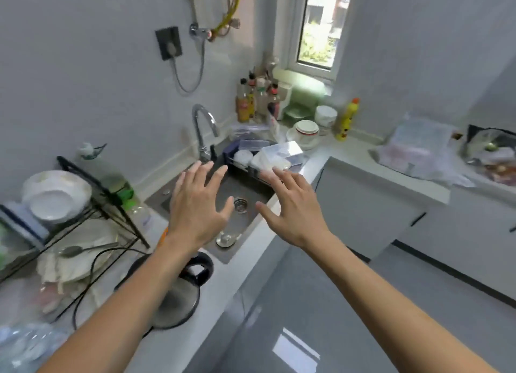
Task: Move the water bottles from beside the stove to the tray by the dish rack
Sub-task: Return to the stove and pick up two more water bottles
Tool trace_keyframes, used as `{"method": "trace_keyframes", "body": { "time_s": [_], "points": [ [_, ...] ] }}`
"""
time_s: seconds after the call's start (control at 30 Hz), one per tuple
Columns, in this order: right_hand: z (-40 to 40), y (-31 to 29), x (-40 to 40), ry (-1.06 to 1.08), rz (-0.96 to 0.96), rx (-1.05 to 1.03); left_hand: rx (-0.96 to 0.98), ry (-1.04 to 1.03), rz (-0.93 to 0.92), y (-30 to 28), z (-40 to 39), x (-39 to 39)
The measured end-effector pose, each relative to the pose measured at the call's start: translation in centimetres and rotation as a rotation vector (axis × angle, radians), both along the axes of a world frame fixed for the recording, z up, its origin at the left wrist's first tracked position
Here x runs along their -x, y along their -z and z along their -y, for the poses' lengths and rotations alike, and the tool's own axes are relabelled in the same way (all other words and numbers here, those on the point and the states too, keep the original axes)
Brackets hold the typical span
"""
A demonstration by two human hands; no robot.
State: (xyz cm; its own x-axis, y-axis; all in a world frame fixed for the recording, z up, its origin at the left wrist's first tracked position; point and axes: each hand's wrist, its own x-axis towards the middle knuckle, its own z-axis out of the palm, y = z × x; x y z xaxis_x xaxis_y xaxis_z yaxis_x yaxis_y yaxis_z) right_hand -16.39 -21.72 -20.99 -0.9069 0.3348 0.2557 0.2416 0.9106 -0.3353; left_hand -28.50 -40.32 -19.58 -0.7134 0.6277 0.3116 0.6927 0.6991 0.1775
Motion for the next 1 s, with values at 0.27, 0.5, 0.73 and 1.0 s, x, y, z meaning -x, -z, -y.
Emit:
{"method": "trace_keyframes", "body": {
  "time_s": [0.27, 0.5, 0.73, 1.0],
  "points": [
    [-16.9, -0.5, -17.7, 0.491, 0.015, 0.04, -0.025, 0.456, 0.022, -0.1, -24.2, -9.9],
    [-25.8, 0.2, -32.0, 0.847, 0.016, 0.063, 0.038, 0.805, 0.005, 0.8, -40.4, -20.9],
    [-37.3, 1.7, -40.0, 1.071, -0.003, 0.06, 0.035, 1.036, 0.016, 2.7, -56.8, -28.8],
    [-52.5, 0.7, -47.4, 1.263, -0.001, 0.081, -0.003, 1.224, 0.111, 1.9, -76.7, -37.5]
  ]
}}
